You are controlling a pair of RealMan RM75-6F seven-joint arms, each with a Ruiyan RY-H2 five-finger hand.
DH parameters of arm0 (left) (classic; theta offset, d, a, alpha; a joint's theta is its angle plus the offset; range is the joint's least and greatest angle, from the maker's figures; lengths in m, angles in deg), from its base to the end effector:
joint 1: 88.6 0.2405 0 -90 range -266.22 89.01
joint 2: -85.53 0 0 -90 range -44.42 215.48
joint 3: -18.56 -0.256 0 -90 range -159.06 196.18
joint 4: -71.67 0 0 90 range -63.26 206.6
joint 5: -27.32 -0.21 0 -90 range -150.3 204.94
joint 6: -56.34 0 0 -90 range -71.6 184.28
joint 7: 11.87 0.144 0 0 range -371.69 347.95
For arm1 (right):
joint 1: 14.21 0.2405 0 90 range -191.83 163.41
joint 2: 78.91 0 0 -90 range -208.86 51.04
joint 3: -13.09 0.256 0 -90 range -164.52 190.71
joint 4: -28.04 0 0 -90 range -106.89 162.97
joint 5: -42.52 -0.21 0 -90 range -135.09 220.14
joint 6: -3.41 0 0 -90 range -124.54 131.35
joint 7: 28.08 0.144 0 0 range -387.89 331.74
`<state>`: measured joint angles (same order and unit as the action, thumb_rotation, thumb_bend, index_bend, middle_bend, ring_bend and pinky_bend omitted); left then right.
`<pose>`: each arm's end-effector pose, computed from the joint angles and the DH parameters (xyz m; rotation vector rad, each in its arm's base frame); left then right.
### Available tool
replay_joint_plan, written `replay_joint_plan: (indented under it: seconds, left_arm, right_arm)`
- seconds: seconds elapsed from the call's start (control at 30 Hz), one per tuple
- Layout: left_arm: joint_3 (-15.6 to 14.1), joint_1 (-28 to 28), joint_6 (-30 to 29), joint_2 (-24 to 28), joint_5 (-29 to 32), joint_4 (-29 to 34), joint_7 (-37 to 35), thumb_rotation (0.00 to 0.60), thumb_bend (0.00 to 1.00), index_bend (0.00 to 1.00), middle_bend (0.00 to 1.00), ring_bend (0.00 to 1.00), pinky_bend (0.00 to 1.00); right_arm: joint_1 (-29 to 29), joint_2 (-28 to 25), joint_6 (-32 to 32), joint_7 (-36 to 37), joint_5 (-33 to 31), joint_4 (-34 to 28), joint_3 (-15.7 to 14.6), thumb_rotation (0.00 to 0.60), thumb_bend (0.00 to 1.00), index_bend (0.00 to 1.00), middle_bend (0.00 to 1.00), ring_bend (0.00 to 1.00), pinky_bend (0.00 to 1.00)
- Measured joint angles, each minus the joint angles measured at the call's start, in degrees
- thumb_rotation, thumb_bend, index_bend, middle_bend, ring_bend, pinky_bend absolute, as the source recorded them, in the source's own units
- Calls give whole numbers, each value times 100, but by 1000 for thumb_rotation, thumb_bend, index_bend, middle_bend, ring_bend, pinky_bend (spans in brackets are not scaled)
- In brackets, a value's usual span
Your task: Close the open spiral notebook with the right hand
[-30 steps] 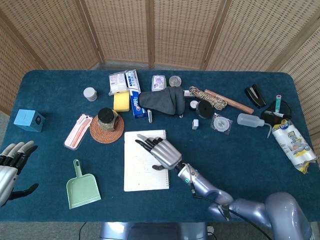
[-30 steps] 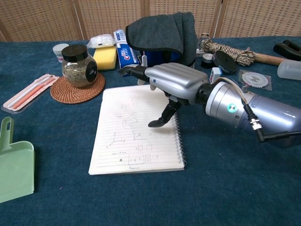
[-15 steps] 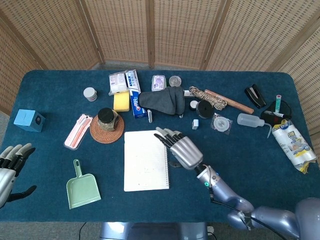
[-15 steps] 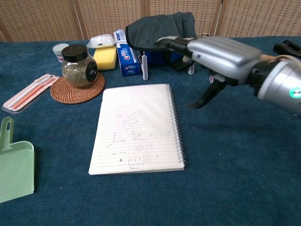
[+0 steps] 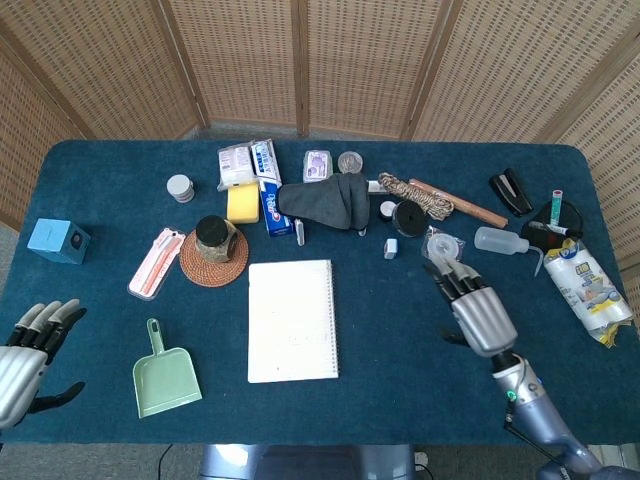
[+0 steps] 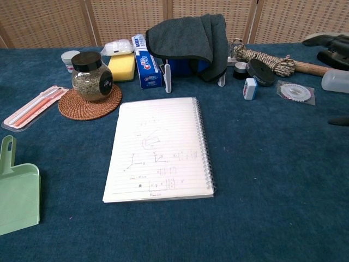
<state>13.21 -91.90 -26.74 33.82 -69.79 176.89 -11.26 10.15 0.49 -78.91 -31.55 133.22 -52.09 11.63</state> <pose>-0.2739 0.1372 0.1734 -1.6165 -0.9813 -0.8596 -0.2449 -0.2612 0.0687 1.7286 -0.6947 1.1065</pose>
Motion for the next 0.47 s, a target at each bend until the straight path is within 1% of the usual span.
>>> replay_joint_plan:
  seconds: [0.07,0.2,0.33,0.47]
  left_arm:
    - [-20,4,-13,-7,-53,-1,3,600,151,0,0,0,16]
    - [-68,57,-113,-1,-156,2,26,600,151,0,0,0,16]
    - [-92,111,-211,16,-212,-21,98,600,152,0,0,0,15]
    - [-114,161,-312,18,-313,-109,188,600,151,0,0,0,15]
  right_arm:
    - [-205,-94,-192,129,-1,77,-55,579,56,0,0,0,189]
    - [-662,-359,-592,233,-43,-34,-188,514,33,0,0,0,185]
    - [-1079,-728,-862,160,-87,-543,-362,487,32,0,0,0,171]
    - [-1468,-1114,-1030,-28,-165,-1131,-507,476,29,0,0,0,162]
